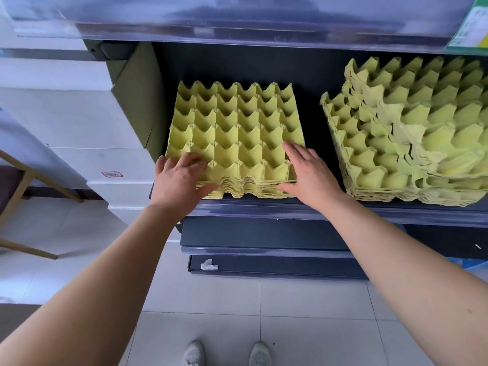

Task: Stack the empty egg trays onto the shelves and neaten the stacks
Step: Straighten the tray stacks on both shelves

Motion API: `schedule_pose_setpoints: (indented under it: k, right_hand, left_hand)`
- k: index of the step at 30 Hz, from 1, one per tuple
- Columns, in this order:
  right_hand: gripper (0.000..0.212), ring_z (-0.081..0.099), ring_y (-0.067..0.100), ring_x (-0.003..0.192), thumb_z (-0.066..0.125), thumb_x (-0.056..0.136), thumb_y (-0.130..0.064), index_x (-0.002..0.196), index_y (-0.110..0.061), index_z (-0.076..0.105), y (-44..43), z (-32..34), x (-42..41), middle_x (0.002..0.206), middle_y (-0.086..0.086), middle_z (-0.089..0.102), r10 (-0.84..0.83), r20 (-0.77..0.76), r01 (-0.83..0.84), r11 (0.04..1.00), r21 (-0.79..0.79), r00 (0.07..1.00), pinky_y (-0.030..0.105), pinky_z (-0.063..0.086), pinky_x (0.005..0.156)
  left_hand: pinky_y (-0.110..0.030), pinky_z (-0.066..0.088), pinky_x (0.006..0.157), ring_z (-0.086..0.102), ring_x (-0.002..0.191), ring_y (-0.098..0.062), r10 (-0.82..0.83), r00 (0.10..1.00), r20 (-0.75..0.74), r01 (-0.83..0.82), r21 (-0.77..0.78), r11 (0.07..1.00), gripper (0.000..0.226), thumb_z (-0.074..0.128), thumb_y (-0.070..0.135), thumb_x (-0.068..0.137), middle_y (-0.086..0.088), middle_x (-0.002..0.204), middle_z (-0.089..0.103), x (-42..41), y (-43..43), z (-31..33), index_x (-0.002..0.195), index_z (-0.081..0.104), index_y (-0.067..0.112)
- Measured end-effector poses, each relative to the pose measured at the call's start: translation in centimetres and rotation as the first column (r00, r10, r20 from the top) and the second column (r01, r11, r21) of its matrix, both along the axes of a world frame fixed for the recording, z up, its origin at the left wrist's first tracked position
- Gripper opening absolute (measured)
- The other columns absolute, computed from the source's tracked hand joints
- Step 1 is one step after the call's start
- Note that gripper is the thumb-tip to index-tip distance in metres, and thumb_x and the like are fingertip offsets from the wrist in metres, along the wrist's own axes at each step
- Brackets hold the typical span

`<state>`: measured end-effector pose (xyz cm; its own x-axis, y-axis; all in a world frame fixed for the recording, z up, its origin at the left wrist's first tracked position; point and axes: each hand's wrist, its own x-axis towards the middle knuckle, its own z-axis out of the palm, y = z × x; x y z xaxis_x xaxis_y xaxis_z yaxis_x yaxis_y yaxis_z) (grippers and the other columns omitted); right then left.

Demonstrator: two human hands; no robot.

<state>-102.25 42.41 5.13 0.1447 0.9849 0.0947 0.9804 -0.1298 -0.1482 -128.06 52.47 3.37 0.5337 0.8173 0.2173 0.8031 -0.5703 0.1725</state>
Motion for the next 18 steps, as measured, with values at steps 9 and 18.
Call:
schedule_pose_setpoints:
  k: [9, 18]
  right_hand:
    - [0.094, 0.031, 0.025, 0.139, 0.070, 0.080, -0.045, 0.150, -0.015, 0.015, -0.3, 0.5, -0.8, 0.156, 0.007, 0.023, -0.038, 0.048, 0.039, 0.999, -0.024, 0.998, 0.038, 0.026, 0.112]
    - [0.060, 0.041, 0.023, 0.131, 0.062, 0.089, -0.036, 0.141, -0.014, 0.042, -3.9, 6.3, -2.2, 0.143, 0.003, 0.046, -0.060, 0.072, 0.054, 0.995, 0.081, 0.996, 0.033, 0.028, 0.110]
  left_hand:
    - [-0.044, 0.024, 0.106, 0.054, 0.111, -0.036, 0.028, 0.999, -0.046, -0.030, -0.048, 0.998, 0.053, 0.056, 0.053, 0.087, -0.005, 0.128, 0.060, 0.9, -0.6, 1.3, 0.130, 0.057, 0.022]
    - [-0.042, 0.039, 0.095, 0.054, 0.115, -0.032, -0.052, 0.995, -0.081, 0.052, -0.003, 0.999, 0.049, 0.049, 0.049, 0.093, -0.003, 0.127, 0.059, 1.9, -2.1, 6.9, 0.132, 0.053, 0.021]
